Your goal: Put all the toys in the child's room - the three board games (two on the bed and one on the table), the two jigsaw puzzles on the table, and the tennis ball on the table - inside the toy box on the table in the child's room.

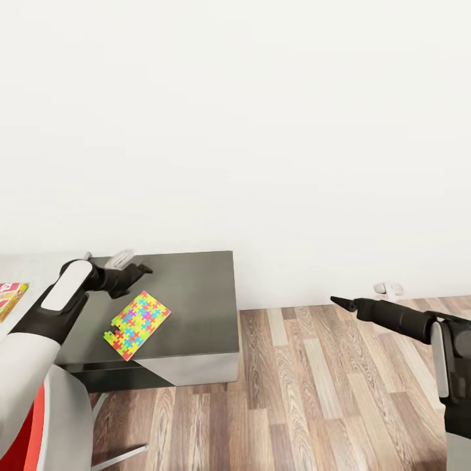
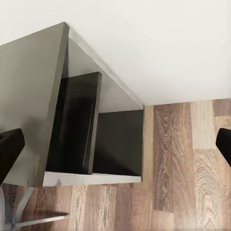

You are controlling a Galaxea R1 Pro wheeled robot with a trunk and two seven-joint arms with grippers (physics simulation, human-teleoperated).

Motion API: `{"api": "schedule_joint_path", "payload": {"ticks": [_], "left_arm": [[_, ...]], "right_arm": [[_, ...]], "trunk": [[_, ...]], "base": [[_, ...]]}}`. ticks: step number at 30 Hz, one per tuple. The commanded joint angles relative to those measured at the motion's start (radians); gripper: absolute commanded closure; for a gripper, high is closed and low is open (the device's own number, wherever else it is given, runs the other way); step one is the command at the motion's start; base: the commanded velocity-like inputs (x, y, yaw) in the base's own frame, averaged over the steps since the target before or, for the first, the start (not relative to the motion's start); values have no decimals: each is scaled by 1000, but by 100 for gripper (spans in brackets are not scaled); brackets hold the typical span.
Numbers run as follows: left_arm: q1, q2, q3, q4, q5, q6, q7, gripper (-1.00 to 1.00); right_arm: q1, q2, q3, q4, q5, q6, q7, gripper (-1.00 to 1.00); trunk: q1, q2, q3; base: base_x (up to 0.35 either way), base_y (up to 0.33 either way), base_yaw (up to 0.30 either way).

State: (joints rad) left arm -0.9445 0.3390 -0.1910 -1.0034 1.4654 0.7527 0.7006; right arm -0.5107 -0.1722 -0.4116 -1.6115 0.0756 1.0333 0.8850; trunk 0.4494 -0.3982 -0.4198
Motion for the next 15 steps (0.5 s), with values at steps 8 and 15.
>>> {"api": "schedule_joint_path", "payload": {"ticks": [8, 15], "left_arm": [[-23, 5, -2, 122, -60, -1, 4, -100], [-32, 6, 3, 178, -178, -6, -12, -100]], "right_arm": [[0, 21, 42, -1, 13, 5, -40, -100], [1, 27, 61, -1, 14, 6, -55, -100]], "trunk": [[1, -2, -2], [1, -2, -2]], "base": [[0, 0, 0], [0, 0, 0]]}}
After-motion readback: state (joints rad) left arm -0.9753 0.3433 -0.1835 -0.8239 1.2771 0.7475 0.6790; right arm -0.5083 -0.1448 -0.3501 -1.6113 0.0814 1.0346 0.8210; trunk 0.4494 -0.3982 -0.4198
